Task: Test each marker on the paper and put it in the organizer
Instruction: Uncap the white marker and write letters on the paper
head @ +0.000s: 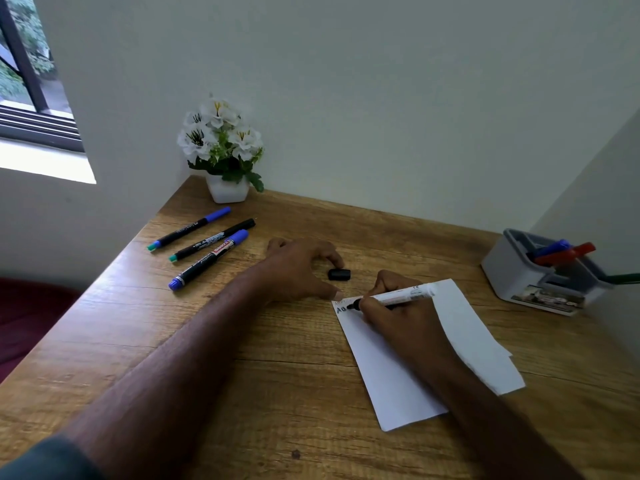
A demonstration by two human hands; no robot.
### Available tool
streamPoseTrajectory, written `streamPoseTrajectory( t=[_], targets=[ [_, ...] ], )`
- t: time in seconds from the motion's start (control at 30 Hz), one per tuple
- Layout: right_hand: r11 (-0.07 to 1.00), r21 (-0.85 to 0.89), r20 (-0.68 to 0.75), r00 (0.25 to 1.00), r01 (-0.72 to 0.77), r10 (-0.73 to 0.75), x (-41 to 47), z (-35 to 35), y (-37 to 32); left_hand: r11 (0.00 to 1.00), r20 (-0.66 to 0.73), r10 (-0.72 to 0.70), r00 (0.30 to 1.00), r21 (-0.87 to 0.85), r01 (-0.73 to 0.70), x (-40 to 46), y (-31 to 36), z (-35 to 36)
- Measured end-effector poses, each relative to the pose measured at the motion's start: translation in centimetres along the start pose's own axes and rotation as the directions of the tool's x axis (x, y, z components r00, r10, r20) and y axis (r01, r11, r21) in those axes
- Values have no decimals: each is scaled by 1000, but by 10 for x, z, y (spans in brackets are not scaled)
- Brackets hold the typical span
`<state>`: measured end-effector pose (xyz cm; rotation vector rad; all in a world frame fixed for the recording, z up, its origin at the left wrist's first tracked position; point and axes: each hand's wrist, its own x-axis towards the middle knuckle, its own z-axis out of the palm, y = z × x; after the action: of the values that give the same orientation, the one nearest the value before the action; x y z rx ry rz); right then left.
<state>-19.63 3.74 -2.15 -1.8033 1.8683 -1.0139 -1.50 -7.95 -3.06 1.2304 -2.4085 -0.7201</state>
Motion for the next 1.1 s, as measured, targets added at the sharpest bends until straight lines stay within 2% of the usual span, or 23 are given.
streamPoseTrajectory(
  t=[0.2,0.4,0.53,0.97,1.1],
  targets=[
    [999,50,24,1000,1,-2,-2,0,-5,1000,10,1,1000,5,-1,0,1,-1],
    [999,-19,12,1000,-27,27,0,0,-2,1000,11,-7,1000,4,7,-1,0,-1],
    [999,39,-44,999,-6,8,1,0,-1,1000,14,-11,1000,-11,12,-1,1,-1],
    [995,96,-32,999,9,-6,0,-1,-7,1000,23,-16,1000,-1,16,-2,3,-2],
    [1000,5,-16,1000,-16,16,0,-2,-7,1000,25,-19,1000,-4,19,-3,5,-3]
  ],
)
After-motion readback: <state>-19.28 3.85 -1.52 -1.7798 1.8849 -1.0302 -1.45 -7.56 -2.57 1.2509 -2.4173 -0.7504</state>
